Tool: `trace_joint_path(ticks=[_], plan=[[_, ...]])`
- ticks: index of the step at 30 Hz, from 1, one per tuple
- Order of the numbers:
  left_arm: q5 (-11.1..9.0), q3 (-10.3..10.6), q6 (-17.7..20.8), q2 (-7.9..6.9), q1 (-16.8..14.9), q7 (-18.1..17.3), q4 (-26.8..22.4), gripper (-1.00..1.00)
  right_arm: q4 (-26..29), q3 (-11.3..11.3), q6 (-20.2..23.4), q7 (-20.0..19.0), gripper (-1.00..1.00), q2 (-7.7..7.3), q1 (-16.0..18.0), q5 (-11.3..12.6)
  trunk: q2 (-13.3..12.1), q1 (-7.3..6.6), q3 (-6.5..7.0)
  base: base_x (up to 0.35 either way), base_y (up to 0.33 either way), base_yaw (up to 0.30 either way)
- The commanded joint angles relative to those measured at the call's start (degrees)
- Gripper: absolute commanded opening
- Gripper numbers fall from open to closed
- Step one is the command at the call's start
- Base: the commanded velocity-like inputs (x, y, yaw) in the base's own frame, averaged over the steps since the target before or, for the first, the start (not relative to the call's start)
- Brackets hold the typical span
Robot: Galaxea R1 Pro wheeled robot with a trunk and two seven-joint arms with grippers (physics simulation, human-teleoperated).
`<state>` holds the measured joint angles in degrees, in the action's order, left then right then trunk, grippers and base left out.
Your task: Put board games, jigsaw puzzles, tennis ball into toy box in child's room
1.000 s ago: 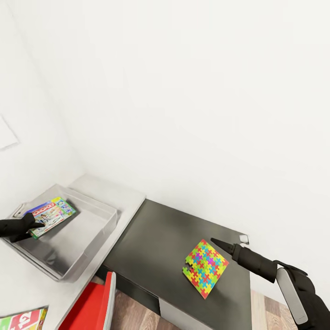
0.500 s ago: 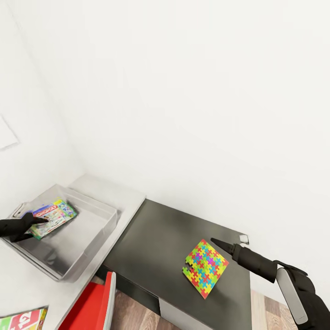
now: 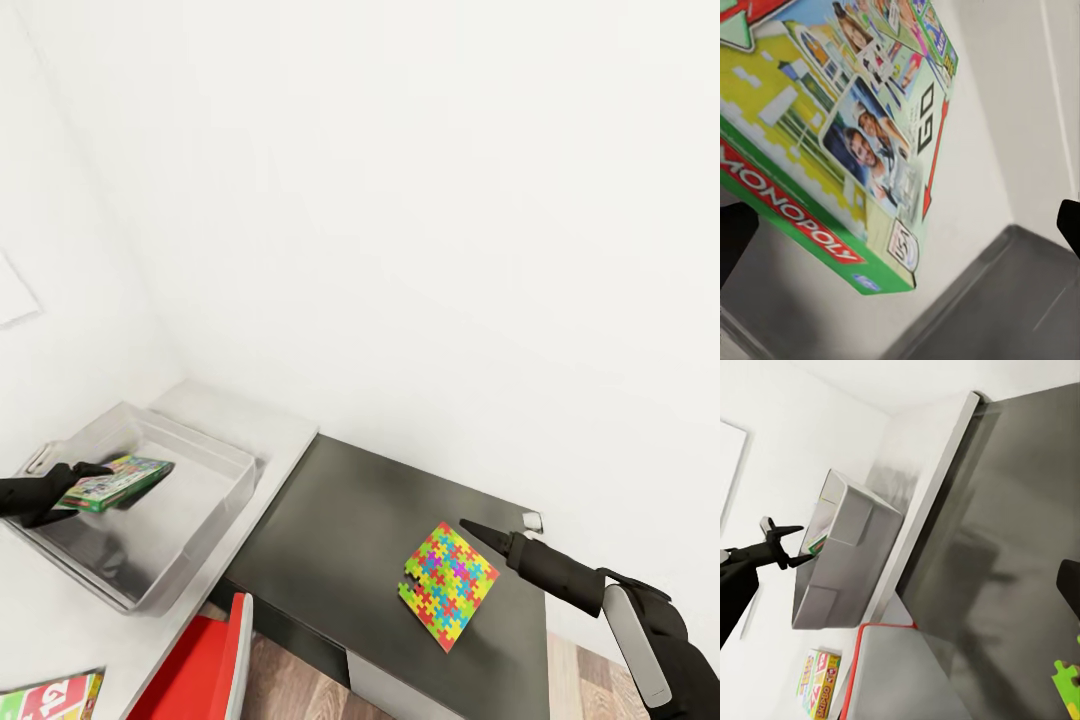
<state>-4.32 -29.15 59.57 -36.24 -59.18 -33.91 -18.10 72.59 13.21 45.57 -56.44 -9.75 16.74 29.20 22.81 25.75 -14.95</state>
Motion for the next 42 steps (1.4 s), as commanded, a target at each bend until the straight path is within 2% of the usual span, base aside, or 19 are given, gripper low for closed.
trace_joint_path(ticks=[1, 7, 14, 19, 22, 24, 27, 38, 40, 42], plan=[[-0.42, -0.25, 0.43, -0.09, -0.06, 0.19, -0.05, 1.00, 0.01, 0.04, 0.31, -0.07, 1.00, 0.00, 0.04, 0.15, 0.11, 0.03, -0.11, 0.000, 0.000, 0.000], [-0.37, -2.15, 0.43, -0.64, -0.06, 0.01, -0.31, 1.00, -0.01, 0.05, 0.31, -0.07, 1.00, 0.00, 0.04, 0.15, 0.11, 0.03, -0.11, 0.000, 0.000, 0.000], [-0.35, -2.64, 0.43, -4.07, -0.06, -0.30, -0.33, 1.00, 0.01, 0.03, 0.32, -0.10, 1.00, 0.00, 0.04, 0.15, 0.11, 0.03, -0.11, 0.000, 0.000, 0.000], [-0.34, -2.63, 0.43, -5.20, -0.06, -0.87, -0.28, 1.00, 0.01, 0.02, 0.31, -0.10, 1.00, 0.00, 0.04, 0.15, 0.11, 0.03, -0.11, 0.000, 0.000, 0.000], [-0.27, -2.58, 0.43, -5.41, -0.06, -3.74, -0.27, 1.00, 0.01, 0.02, 0.31, -0.08, 1.00, 0.00, 0.04, 0.15, 0.11, 0.03, -0.11, 0.000, 0.000, 0.000], [-0.12, -2.34, 0.43, -5.46, -0.06, -6.92, -0.27, 1.00, 0.01, 0.00, 0.31, -0.08, 1.00, 0.00, 0.04, 0.15, 0.11, 0.03, -0.11, 0.000, 0.000, 0.000], [0.07, -2.12, 0.43, -5.49, -0.06, -9.41, -0.27, 1.00, 0.01, 0.00, 0.31, -0.07, 1.00, 0.00, 0.04, 0.15, 0.11, 0.03, -0.11, 0.000, 0.000, 0.000], [0.05, -2.03, 0.43, -5.63, -0.06, -11.01, -0.27, 1.00, 0.01, -0.02, 0.30, -0.15, 1.00, 0.01, 0.04, 0.15, 0.11, 0.03, -0.04, 0.000, 0.000, -0.002], [0.05, -2.00, 0.43, -5.76, -0.06, -12.06, -0.27, 1.00, 0.01, 0.00, 0.30, -0.16, 1.00, 0.00, 0.04, 0.12, 0.11, 0.03, 0.07, 0.000, 0.000, -0.039], [0.15, -1.89, 0.43, -6.17, -0.06, -15.31, -0.27, 1.00, 0.01, 0.01, 0.30, -0.16, 1.00, 0.00, 0.04, 0.09, 0.11, 0.03, 0.22, 0.000, 0.000, -0.063]])
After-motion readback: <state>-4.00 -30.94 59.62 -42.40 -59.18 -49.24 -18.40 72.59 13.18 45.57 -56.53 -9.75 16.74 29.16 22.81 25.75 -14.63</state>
